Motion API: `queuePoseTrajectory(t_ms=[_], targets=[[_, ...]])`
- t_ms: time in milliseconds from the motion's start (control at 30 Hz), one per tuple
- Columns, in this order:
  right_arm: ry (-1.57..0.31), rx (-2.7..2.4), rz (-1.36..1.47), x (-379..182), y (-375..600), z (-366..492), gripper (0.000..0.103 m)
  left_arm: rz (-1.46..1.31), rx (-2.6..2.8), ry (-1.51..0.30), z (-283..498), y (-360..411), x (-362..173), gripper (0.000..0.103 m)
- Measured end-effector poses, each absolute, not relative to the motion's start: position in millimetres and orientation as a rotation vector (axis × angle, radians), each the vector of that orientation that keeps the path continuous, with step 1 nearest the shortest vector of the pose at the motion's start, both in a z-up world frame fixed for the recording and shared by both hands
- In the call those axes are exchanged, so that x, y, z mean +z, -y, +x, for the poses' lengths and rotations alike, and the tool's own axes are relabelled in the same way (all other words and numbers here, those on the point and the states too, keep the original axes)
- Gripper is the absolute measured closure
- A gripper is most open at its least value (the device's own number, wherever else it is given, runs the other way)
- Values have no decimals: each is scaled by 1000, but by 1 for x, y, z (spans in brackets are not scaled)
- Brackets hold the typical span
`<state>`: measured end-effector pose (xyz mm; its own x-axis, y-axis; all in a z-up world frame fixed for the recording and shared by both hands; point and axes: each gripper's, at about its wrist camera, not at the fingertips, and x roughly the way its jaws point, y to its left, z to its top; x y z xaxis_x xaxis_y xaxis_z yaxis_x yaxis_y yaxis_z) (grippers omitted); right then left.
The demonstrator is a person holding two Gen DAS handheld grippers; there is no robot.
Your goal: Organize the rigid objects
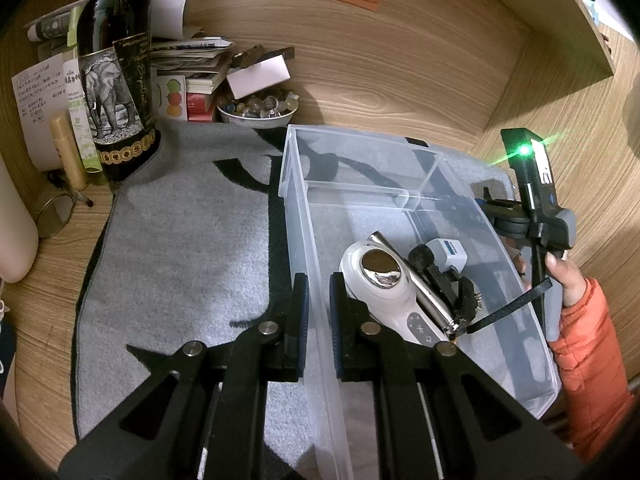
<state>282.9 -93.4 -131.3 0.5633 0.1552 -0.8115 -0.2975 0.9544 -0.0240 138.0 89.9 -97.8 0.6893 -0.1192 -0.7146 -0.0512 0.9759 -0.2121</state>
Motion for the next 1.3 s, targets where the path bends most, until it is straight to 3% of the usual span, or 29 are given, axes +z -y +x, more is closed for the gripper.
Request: queuePoseTrajectory(t_ms=[467,533,800,933,1000,1133,1300], targets=[[-829,297,-118,-87,105,223,81,-223,-39,-810,138,-90,-98,93],[-797,308,-133,-74,101,214,96,-222,-38,-810,138,-90,-98,93],[-671,346,-167,-34,91,192,96,-224,-39,-809,138,-91,-97,93],[-714,336,-151,-43,98,195,95,-225,-39,-809,138,-91,-97,93],[-756,327,-146,-55,102,198,91,-223,-39,-809,139,-91,-97,93],[-854,311,-142,-85,108,206,63,-224,-38,-809,139,-90,-97,93],[-936,311,-190,-117,104,212,56,-224,-36,-810,139,-90,-97,93]])
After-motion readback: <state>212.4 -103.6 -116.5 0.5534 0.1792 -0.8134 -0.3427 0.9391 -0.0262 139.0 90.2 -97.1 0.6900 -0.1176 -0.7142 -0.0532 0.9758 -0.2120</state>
